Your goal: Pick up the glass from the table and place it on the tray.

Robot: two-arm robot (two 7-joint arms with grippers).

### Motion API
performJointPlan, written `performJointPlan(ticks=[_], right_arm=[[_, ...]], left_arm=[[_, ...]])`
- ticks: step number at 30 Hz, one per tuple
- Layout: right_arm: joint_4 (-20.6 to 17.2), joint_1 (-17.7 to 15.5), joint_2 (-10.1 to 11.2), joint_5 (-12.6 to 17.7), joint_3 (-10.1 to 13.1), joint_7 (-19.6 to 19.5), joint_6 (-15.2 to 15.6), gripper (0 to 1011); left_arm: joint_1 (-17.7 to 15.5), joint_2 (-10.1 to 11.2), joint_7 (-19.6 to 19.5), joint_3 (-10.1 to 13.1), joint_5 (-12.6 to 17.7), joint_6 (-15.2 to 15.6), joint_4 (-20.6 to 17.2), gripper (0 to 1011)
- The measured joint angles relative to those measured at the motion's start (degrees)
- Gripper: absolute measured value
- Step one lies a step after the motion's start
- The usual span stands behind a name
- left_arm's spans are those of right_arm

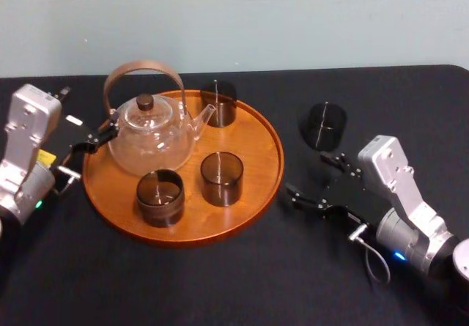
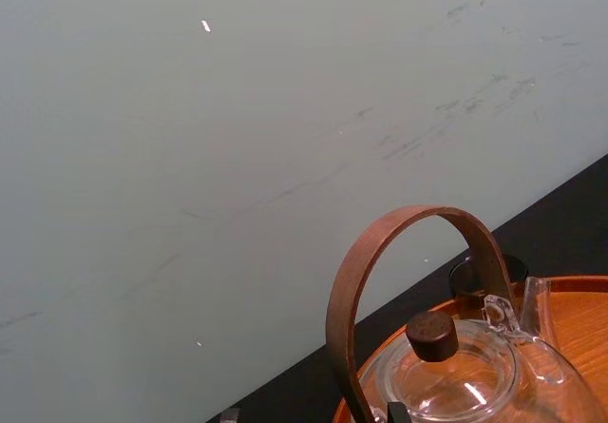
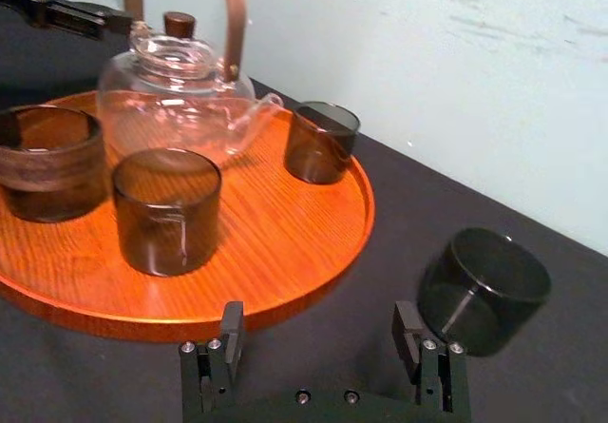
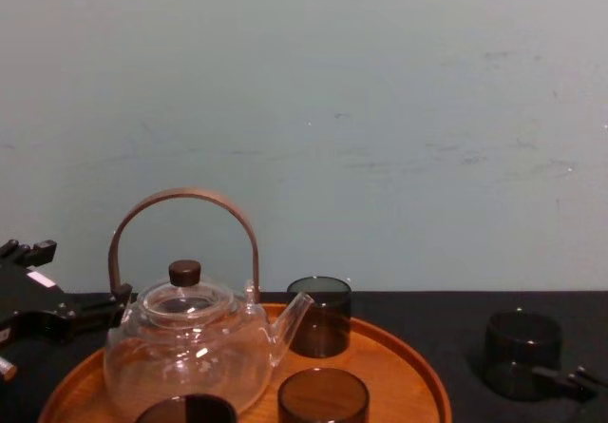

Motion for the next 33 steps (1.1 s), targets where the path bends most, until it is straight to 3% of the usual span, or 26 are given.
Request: performJointPlan(ticks=[19, 33], right_arm=[[5.4, 1.5, -1.4, 0.7, 3.9, -1.3, 0.0, 1000], [6.9, 3.3, -1.6, 0.8, 5.9, -1.6, 0.4, 1000]], left_arm=[[0.0, 0.0, 0.0, 0.0, 0.0, 0.0, 0.0, 1009], [0.0, 0.0, 0.0, 0.0, 0.0, 0.0, 0.0, 1009]])
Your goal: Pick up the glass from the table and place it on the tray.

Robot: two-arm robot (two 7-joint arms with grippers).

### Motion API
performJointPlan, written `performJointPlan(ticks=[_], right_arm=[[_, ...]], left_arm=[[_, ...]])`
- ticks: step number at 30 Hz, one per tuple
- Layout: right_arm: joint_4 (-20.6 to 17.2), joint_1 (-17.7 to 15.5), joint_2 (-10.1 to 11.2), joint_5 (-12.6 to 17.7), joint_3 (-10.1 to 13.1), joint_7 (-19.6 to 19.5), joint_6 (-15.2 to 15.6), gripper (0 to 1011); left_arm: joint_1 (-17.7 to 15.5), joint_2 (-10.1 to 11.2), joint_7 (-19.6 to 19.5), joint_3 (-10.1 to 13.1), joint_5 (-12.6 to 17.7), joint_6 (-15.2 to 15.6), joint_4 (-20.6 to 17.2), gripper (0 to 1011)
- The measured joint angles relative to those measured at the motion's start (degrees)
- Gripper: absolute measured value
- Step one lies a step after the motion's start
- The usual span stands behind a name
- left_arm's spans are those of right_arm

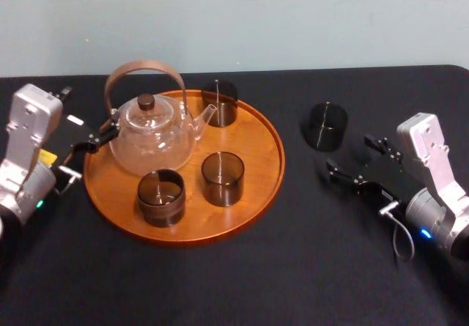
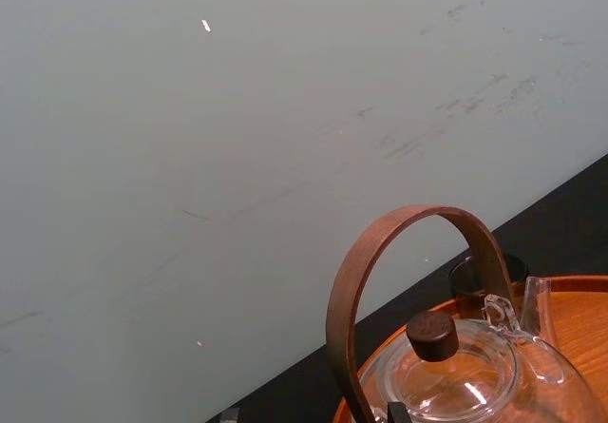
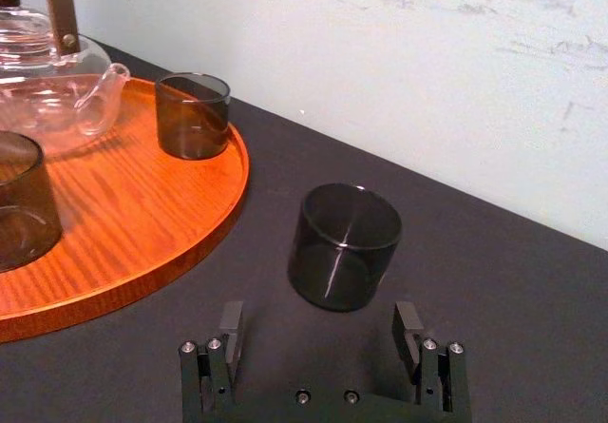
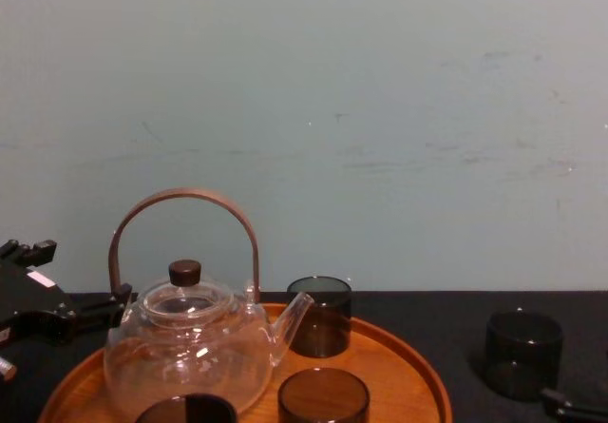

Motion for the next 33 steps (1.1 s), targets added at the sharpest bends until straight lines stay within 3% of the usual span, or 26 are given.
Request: performJointPlan(ticks=[11, 23, 33], right_arm=[[3.1, 4.1, -0.9, -0.9, -0.5, 0.7, 0.5, 1000], [9.5, 10.0, -3.0, -1.4, -1.8, 1.3, 0.5, 1000], [13.2, 12.8, -4.1, -1.6, -2.4, 1.3, 0.3, 1000]], left_arm=[[0.0, 0.0, 0.0, 0.0, 0.0, 0.0, 0.0, 1009], [0.0, 0.0, 0.0, 0.0, 0.0, 0.0, 0.0, 1010], [0.0, 0.0, 0.0, 0.0, 0.0, 0.0, 0.0, 1010]])
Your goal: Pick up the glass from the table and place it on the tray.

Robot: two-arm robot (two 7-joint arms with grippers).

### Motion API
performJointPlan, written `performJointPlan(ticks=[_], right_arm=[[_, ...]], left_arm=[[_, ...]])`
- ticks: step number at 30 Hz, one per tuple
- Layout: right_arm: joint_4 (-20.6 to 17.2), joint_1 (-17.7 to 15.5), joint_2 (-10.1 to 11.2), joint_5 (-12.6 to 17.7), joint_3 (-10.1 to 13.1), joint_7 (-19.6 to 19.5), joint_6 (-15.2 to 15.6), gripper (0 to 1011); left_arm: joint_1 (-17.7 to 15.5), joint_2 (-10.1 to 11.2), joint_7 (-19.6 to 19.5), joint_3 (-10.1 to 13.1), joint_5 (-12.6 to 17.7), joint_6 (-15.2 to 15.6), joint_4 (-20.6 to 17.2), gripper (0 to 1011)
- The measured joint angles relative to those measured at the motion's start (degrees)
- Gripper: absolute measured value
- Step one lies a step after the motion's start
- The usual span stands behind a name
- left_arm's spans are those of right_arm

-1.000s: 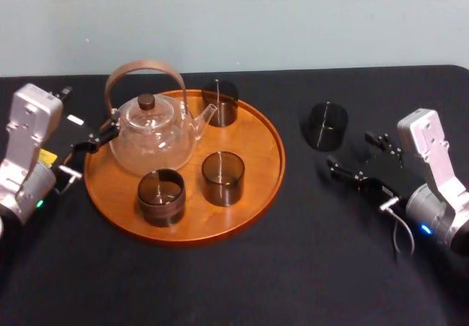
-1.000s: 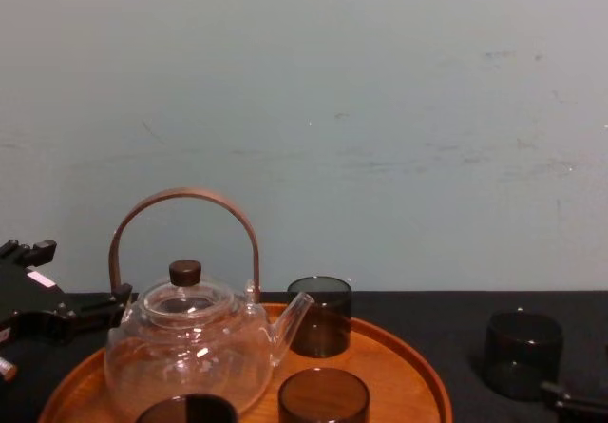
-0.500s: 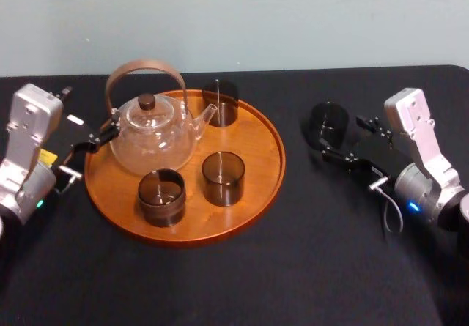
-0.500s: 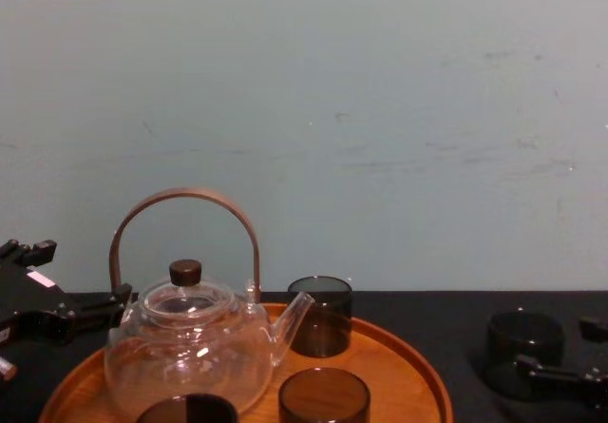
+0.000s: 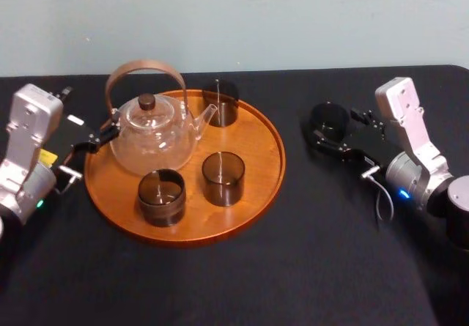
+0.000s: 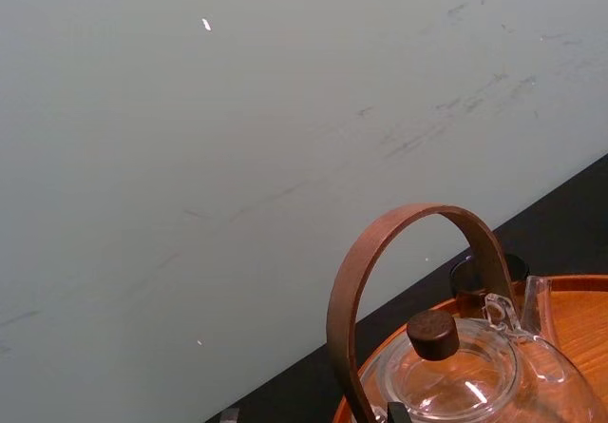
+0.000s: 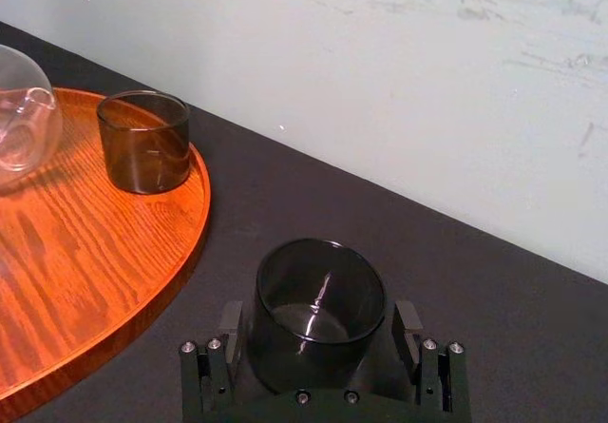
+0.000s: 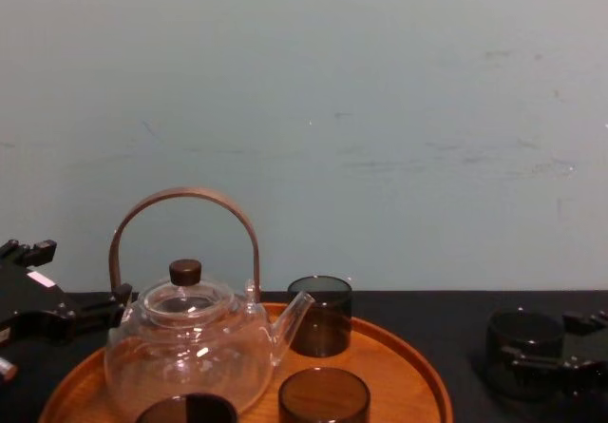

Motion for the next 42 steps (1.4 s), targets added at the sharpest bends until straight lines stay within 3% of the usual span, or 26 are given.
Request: performJointPlan(ticks=[29, 42], right_arm=[[8.0, 5.9, -2.1, -0.5, -1.7, 1.1, -1.5, 1000], [8.5, 6.3, -2.3, -0.8, -1.9, 1.0, -1.7, 1000]], left_arm=[[0.0, 0.0, 0.0, 0.0, 0.0, 0.0, 0.0, 1010], [0.0, 0.0, 0.0, 0.0, 0.0, 0.0, 0.0, 1009]])
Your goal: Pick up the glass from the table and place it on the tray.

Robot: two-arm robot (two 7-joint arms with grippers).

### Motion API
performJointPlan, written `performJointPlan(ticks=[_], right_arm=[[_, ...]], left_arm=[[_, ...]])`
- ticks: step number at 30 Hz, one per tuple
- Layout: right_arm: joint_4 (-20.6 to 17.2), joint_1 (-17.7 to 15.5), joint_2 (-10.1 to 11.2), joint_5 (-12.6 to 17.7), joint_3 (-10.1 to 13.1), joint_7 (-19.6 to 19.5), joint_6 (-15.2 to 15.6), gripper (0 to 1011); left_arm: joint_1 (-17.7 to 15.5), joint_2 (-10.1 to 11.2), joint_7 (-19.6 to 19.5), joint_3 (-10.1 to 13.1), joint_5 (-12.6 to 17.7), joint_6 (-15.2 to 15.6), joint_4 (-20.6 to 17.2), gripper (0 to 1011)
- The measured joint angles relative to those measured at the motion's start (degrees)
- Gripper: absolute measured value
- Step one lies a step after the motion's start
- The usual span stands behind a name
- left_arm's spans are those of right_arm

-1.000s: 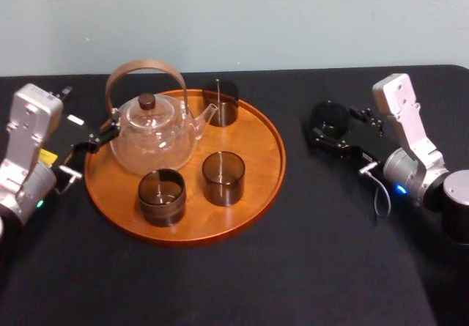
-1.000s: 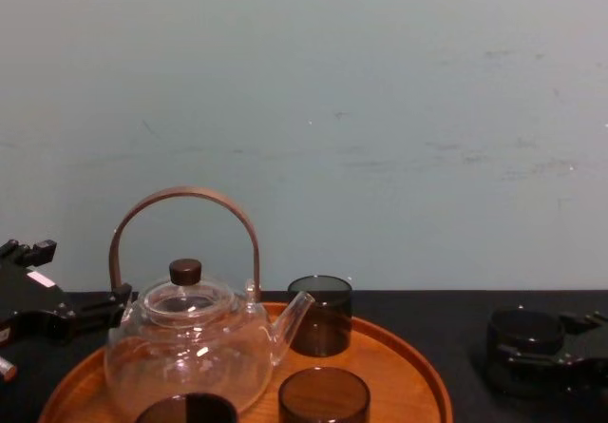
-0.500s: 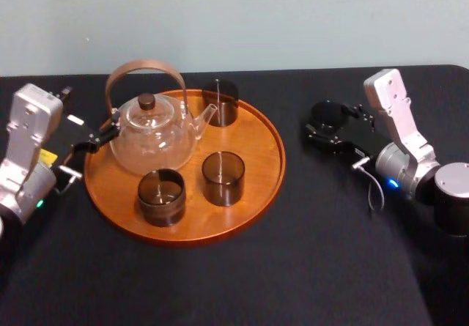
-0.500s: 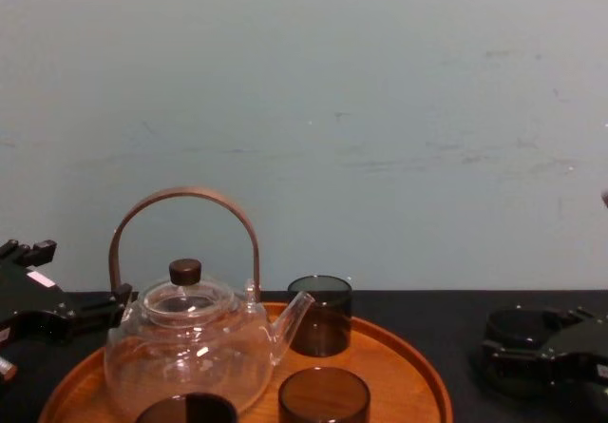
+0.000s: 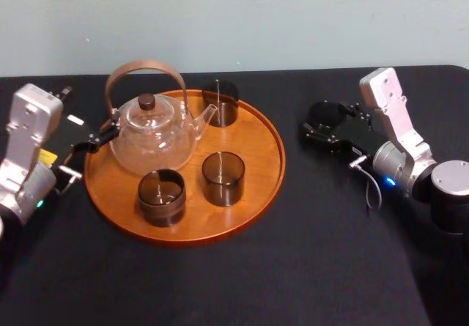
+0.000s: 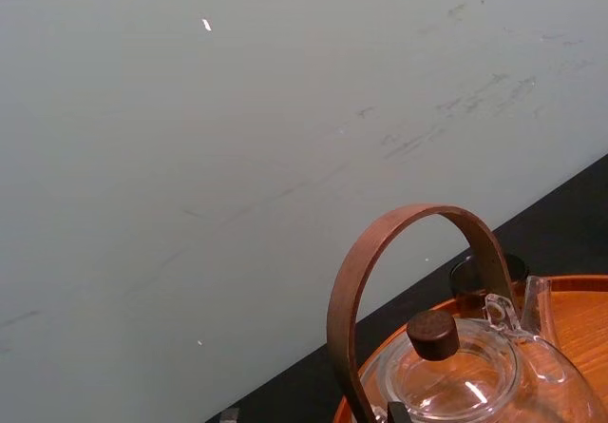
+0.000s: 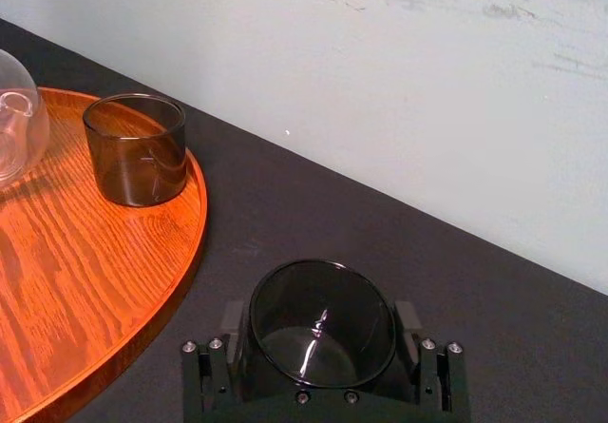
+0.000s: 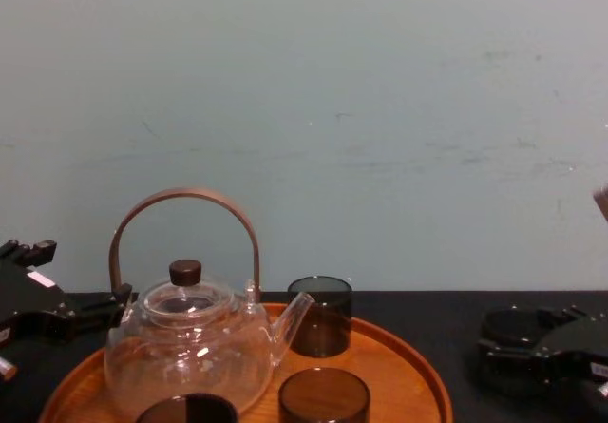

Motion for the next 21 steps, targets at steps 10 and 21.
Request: performJointPlan(ticks=[10, 21], right_arm=[[-0.1, -0.1, 0.0, 0.1, 0.1, 0.0, 0.0, 928], [-0.2, -0.1, 0.1, 0.1, 0.1, 0.0, 0.0, 927]], left_arm=[[0.0, 0.0, 0.0, 0.0, 0.0, 0.0, 0.0, 1010], [0.0, 0.0, 0.0, 0.0, 0.0, 0.0, 0.0, 1010]])
